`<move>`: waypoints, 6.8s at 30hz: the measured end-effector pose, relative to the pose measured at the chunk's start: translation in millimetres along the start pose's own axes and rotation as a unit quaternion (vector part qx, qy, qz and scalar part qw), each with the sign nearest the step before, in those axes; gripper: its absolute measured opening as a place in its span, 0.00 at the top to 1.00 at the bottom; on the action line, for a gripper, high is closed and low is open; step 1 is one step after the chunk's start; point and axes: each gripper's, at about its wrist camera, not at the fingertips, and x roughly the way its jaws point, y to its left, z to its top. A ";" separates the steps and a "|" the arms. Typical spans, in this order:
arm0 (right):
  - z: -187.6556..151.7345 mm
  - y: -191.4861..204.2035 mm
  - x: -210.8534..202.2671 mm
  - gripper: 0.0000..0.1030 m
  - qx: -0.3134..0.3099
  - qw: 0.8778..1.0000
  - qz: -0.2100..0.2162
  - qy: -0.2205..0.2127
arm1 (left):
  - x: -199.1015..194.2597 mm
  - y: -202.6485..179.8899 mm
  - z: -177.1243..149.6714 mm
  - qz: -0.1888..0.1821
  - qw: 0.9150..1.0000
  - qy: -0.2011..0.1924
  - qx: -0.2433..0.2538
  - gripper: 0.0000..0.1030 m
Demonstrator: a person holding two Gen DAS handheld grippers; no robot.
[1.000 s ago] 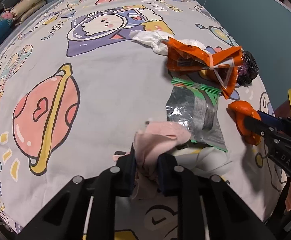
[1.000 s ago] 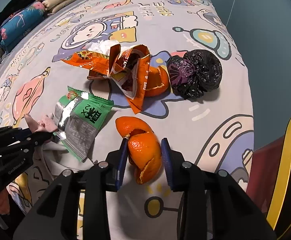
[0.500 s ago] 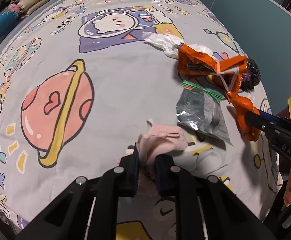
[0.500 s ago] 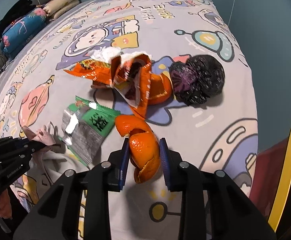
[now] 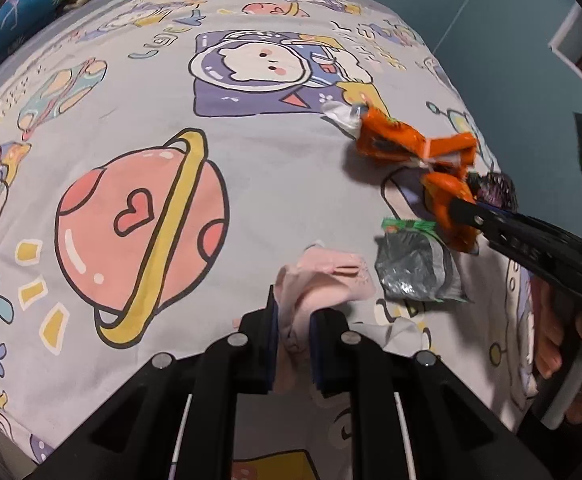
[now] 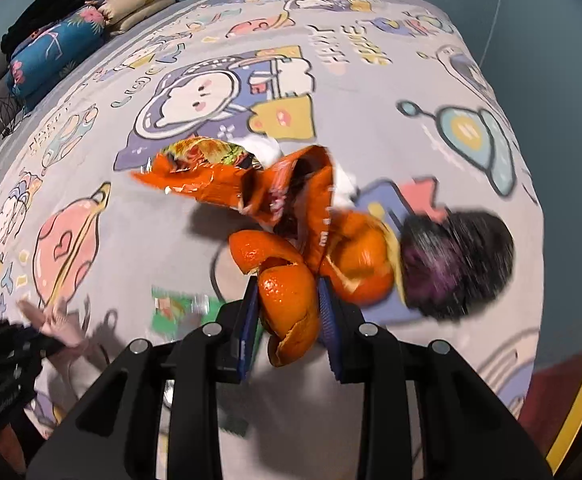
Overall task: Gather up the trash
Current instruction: 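Carry the pink cloth and orange peel to the yellow bin with both tools, then open the left tool over the bin while the right tool drops the peel, then move both tools back over the remaining trash on the bed, then grasp the orange snack wrapper with the left tool while the right tool grasps the black bag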
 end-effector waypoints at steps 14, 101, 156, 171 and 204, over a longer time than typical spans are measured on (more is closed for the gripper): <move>73.6 45.2 48.6 0.73 -0.035 0.999 0.001 -0.010 | -11.0 19.9 18.2 -0.018 0.999 -0.029 -0.018 0.88; -178.9 -317.6 -256.5 0.72 0.254 0.955 -0.105 -0.115 | -26.7 -412.9 -51.5 -0.157 0.943 -0.002 0.293 0.88; -109.7 -229.2 -222.0 0.35 0.193 0.974 -0.053 -0.105 | -52.1 -256.3 53.1 -0.079 0.981 -0.091 0.153 0.17; -51.0 -168.4 -154.3 0.34 0.143 0.987 -0.014 -0.066 | -20.6 -157.9 103.3 -0.018 0.993 -0.085 0.083 0.16; 4.2 -127.6 -19.5 0.32 0.124 0.992 -0.006 0.004 | 107.8 -54.4 196.8 0.058 0.997 -0.042 -0.017 0.16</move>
